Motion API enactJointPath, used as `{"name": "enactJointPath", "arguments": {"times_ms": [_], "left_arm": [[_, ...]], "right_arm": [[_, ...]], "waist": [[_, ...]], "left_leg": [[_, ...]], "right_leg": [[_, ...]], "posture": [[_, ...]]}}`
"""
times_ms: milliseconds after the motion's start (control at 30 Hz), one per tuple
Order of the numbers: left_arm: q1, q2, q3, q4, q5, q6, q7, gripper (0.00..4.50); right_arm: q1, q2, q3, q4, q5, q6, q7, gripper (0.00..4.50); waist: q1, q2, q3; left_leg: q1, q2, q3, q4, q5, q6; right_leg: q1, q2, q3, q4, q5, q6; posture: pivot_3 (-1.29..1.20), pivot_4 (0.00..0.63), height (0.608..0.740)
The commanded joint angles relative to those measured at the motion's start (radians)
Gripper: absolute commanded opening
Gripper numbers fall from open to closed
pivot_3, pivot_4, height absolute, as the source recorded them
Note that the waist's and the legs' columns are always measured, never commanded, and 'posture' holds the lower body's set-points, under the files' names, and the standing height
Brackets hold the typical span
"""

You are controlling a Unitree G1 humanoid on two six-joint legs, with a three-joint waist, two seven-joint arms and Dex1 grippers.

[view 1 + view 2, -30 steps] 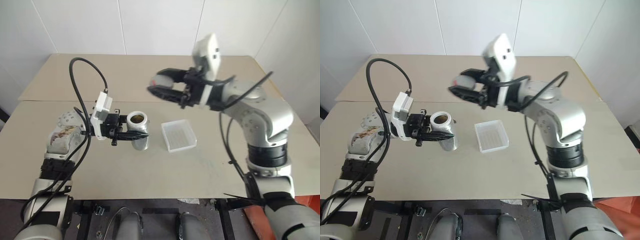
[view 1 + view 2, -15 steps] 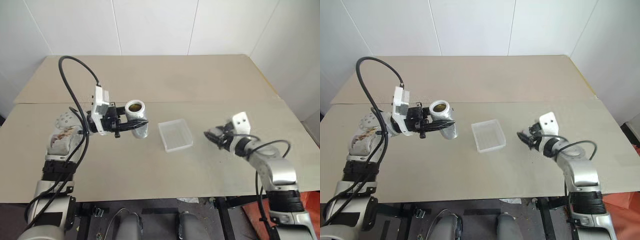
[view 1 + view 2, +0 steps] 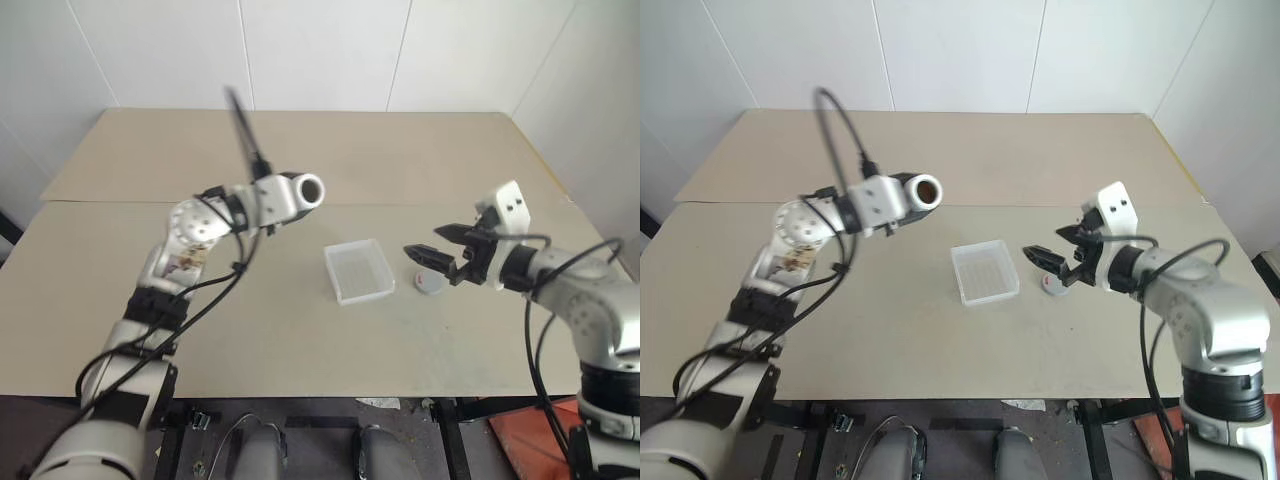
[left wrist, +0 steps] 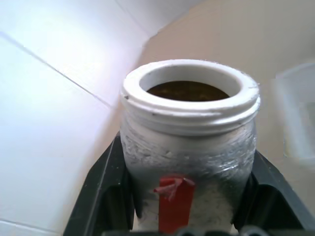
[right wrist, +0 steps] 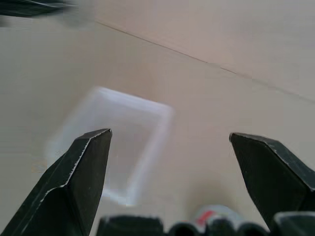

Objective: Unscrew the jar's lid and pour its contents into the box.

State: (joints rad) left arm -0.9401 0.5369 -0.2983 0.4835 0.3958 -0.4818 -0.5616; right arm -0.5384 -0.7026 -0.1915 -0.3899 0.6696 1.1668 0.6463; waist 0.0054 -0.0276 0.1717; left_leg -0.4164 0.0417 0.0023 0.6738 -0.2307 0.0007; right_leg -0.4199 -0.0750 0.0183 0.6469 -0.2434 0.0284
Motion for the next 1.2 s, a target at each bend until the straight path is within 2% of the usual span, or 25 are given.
{"name": "enactJointPath", "arguments": {"times_ms": [33, 67, 133, 300, 467, 800, 900, 1000, 1067, 1133, 1200], "left_arm": [[-0.181, 0.053, -0.271, 0.107, 0.57, -0.189, 0.555, 2.0], [-0.239, 0.05, -0.361, 0.131, 0.715, -0.169, 0.722, 2.0], [-0.314, 0.016, -0.469, 0.18, 0.877, -0.117, 0.937, 2.0], [-0.4, -0.099, -0.623, 0.287, 1.049, -0.035, 1.142, 2.0], [-0.426, -0.129, -0.713, 0.317, 1.156, 0.049, 1.202, 2.0], [-0.453, -0.141, -0.759, 0.417, 1.166, 0.052, 1.243, 2.0], [-0.447, -0.139, -0.714, 0.441, 1.082, -0.007, 1.209, 2.0], [-0.409, -0.117, -0.597, 0.469, 0.875, -0.136, 1.058, 2.0], [-0.344, -0.104, -0.455, 0.481, 0.623, -0.203, 0.827, 2.0], [-0.298, -0.087, -0.353, 0.459, 0.469, -0.207, 0.685, 2.0], [-0.218, -0.115, -0.194, 0.384, 0.194, -0.058, 0.404, 2.0]], "right_arm": [[-0.072, -0.032, 0.039, -0.053, 0.122, 0.122, 0.059, 4.47], [-0.096, -0.039, 0.05, -0.049, 0.137, 0.126, 0.076, 4.47], [-0.13, -0.047, 0.056, -0.038, 0.16, 0.125, 0.097, 4.47], [-0.168, -0.043, 0.035, -0.024, 0.189, 0.113, 0.09, 4.47], [-0.149, -0.028, -0.018, -0.054, 0.233, 0.114, 0.051, 4.47], [-0.111, -0.044, -0.026, -0.096, 0.275, 0.082, 0.023, 4.47], [-0.091, -0.065, -0.001, -0.105, 0.249, 0.048, 0.041, 4.47], [-0.055, -0.1, 0.032, -0.121, 0.187, -0.031, 0.064, 4.47], [-0.024, -0.118, 0.032, -0.121, 0.153, -0.09, 0.084, 4.47], [0.017, -0.135, 0.022, -0.117, 0.116, -0.159, 0.11, 4.47], [0.063, -0.16, 0.005, -0.101, 0.084, -0.217, 0.137, 4.47]], "waist": [[0.004, 0.0, 0.0], [0.006, 0.0, 0.0], [0.009, 0.0, 0.0], [0.013, 0.0, 0.0], [0.006, -0.001, 0.0], [0.007, -0.001, 0.0], [0.007, -0.001, 0.0], [0.007, -0.001, 0.0], [0.004, 0.0, 0.0], [0.0, 0.0, 0.0], [-0.001, 0.0, 0.0]], "left_leg": [[0.0, 0.0, 0.0, 0.0, 0.0, 0.0], [-0.001, -0.001, 0.0, 0.0, 0.0, 0.0], [-0.003, -0.004, 0.0, 0.0, 0.0, 0.0], [-0.008, -0.006, 0.0, 0.002, 0.0, 0.0], [-0.01, -0.006, 0.0, 0.002, 0.0, 0.0], [-0.009, -0.007, 0.0, 0.003, 0.0, 0.0], [-0.009, -0.007, 0.0, 0.003, 0.0, 0.0], [-0.009, -0.007, 0.0, 0.003, 0.0, 0.0], [-0.009, -0.007, 0.0, 0.003, 0.0, 0.0], [-0.008, -0.007, 0.0, 0.003, 0.0, 0.0], [-0.007, -0.007, 0.0, 0.003, 0.0, 0.0]], "right_leg": [[0.0, 0.0, 0.0, 0.0, 0.0, 0.0], [-0.001, -0.001, 0.0, 0.0, 0.0, 0.0], [-0.002, -0.003, 0.0, 0.0, 0.0, 0.002], [-0.003, -0.006, -0.001, 0.0, 0.002, 0.006], [-0.006, -0.006, 0.0, 0.001, 0.002, 0.006], [-0.005, -0.007, 0.0, 0.001, 0.002, 0.006], [-0.005, -0.007, -0.001, 0.001, 0.002, 0.006], [-0.005, -0.007, -0.001, 0.001, 0.002, 0.006], [-0.005, -0.007, -0.001, 0.001, 0.002, 0.006], [-0.005, -0.008, 0.0, 0.001, 0.002, 0.006], [-0.005, -0.007, 0.0, 0.001, 0.002, 0.006]], "posture": [[0.0, 0.15, 0.74], [0.0, 0.15, 0.74], [0.0, 0.15, 0.74], [0.0, 0.15, 0.74], [0.0, 0.15, 0.74], [0.0, 0.15, 0.74], [0.0, 0.15, 0.74], [0.0, 0.15, 0.74], [0.0, 0.15, 0.74], [0.0, 0.15, 0.74], [0.0, 0.15, 0.74]]}}
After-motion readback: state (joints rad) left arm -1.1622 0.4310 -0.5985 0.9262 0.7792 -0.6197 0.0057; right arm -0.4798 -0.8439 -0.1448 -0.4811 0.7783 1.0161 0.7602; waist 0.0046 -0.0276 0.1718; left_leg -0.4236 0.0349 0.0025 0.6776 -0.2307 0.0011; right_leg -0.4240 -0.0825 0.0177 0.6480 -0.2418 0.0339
